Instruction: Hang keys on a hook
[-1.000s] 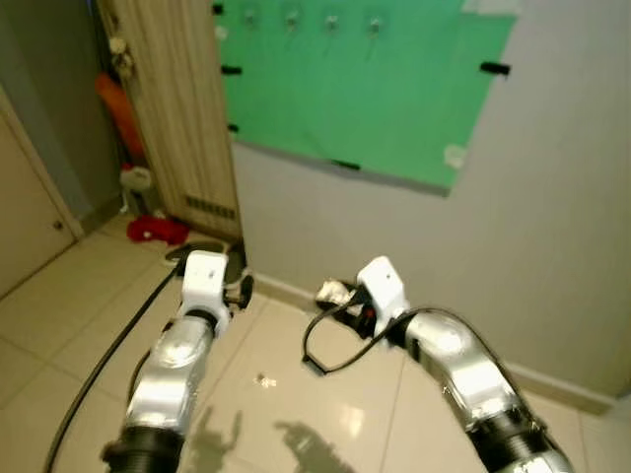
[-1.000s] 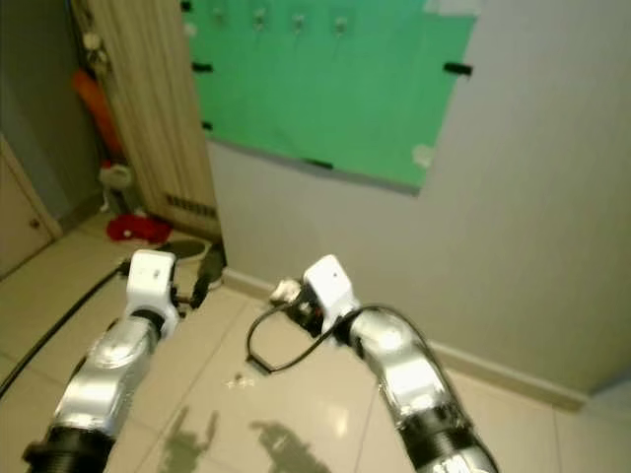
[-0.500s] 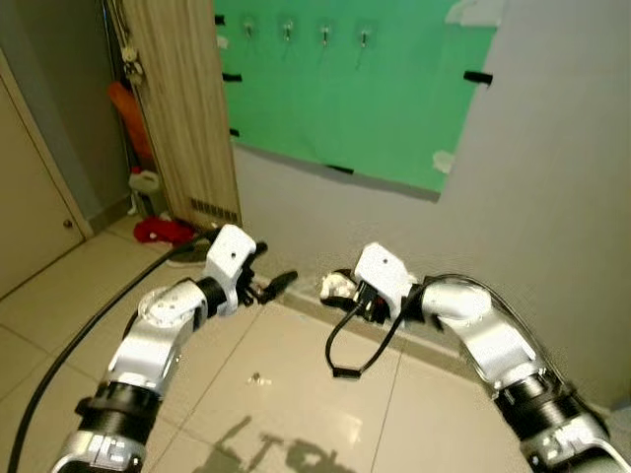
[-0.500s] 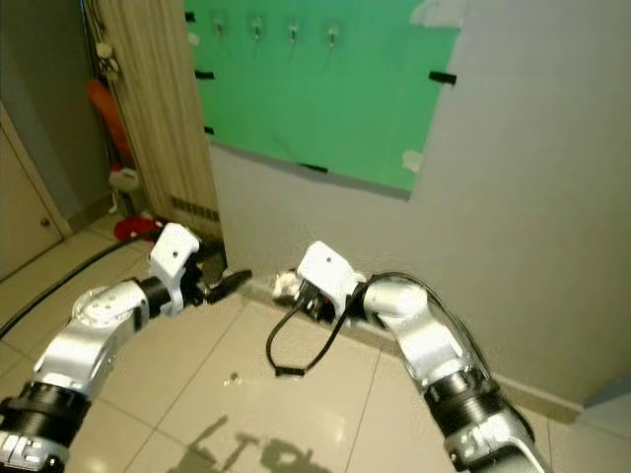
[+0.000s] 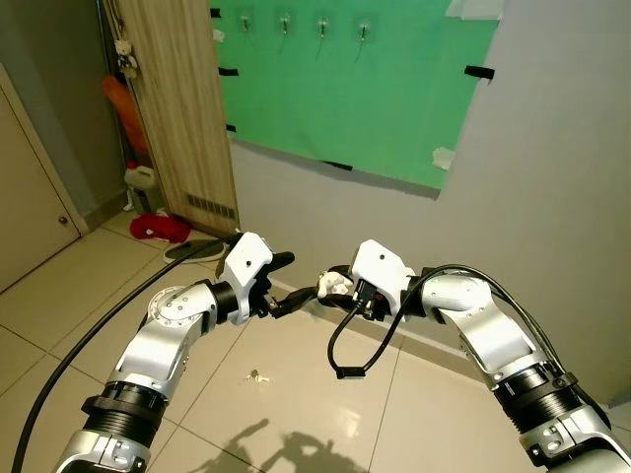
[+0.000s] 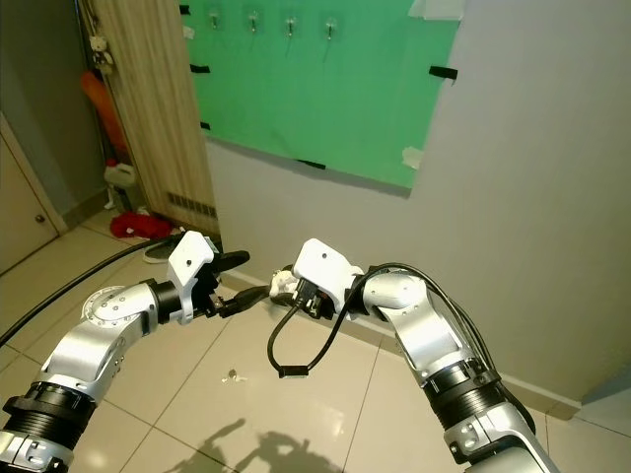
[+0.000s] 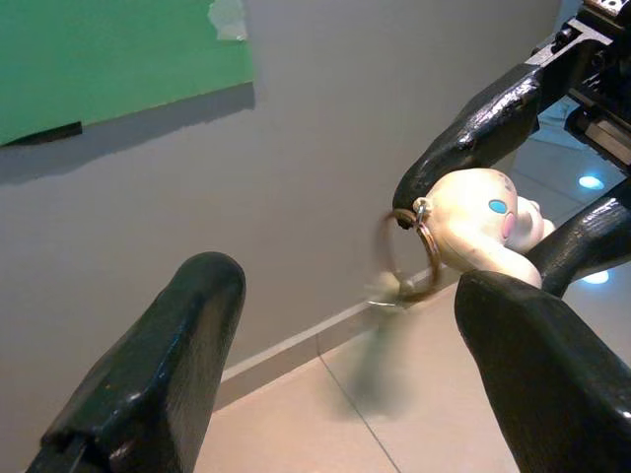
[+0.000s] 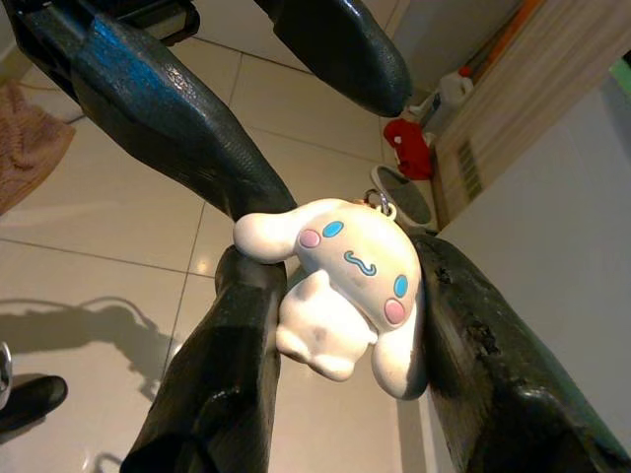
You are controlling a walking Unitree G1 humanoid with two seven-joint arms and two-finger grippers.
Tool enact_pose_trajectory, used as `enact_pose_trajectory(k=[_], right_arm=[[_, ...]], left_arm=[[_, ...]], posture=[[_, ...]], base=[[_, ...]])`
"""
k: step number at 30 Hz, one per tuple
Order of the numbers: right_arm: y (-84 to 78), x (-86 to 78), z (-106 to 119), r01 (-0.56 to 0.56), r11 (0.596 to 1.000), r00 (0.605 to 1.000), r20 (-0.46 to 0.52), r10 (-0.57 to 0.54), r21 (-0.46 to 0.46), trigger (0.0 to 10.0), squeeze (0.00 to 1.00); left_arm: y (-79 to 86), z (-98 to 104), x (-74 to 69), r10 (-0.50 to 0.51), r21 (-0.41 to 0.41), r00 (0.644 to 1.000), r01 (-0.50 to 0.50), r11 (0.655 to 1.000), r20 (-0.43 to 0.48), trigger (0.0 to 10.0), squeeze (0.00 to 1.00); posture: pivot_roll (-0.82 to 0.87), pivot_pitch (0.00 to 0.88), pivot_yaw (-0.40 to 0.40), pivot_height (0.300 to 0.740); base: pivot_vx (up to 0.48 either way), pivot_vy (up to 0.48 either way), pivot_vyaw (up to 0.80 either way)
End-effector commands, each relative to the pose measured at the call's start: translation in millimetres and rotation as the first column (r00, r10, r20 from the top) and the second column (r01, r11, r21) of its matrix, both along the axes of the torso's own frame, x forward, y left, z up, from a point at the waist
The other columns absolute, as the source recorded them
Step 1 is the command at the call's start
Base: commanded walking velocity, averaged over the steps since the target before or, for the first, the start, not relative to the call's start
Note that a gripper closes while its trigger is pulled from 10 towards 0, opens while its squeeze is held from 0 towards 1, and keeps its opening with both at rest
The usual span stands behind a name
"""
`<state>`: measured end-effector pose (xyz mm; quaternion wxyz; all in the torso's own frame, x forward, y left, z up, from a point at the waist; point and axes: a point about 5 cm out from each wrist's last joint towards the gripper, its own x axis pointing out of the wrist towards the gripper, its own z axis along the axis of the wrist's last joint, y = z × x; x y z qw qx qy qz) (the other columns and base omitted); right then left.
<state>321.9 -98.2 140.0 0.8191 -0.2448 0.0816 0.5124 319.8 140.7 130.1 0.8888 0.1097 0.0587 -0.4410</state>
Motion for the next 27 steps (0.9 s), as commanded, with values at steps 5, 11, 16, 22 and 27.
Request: enact_pose_trajectory(k=[5, 11, 16, 22, 27], right_arm=[[8.3, -1.2, 12, -0.032, 0.999, 0.999, 0.02, 0.031, 0.033, 10.0, 0.0], [9.3, -2.9, 21, -0.097, 0.995, 0.994, 0.047, 0.097, -0.013, 10.0, 0.0], [8.2, -2.5, 25, -0.129, 0.988, 0.988, 0.071, 0.135, -0.081, 10.0, 0.0], [8.6, 1.1, 37, -0.15, 0.98, 0.982, 0.098, 0.164, -0.133, 10.0, 0.0], [9.1, 1.5, 39, -0.153, 0.98, 0.982, 0.09, 0.164, -0.126, 10.0, 0.0]], left_arm=[[-2.0, -3, -0.9, -0.014, 0.05, 1.0, 0.012, 0.999, 0.028, 10.0, 0.0], [-3.8, -6, -0.4, -0.022, 0.077, 0.999, 0.02, 0.997, 0.035, 10.0, 0.0], [-5.2, -10, -0.8, -0.026, 0.091, 0.999, 0.022, 0.996, 0.037, 10.0, 0.0], [-10.7, -14, -1.7, -0.016, 0.079, 0.999, 0.012, 0.997, 0.051, 10.0, 0.0], [-14.9, -12, -1.0, 0.001, 0.045, 0.998, -0.004, 0.999, 0.06, 10.0, 0.0]], posture=[[-0.05, 0.0, -0.008, 0.74], [-0.05, 0.0, -0.008, 0.74], [-0.05, 0.0, -0.005, 0.74], [-0.06, 0.0, -0.008, 0.74], [-0.06, 0.0, -0.011, 0.74]], base=[[0.0, 0.0, 0.0], [0.0, 0.0, 0.0], [0.0, 0.0, 0.0], [0.0, 0.0, 0.0], [0.0, 0.0, 0.0]])
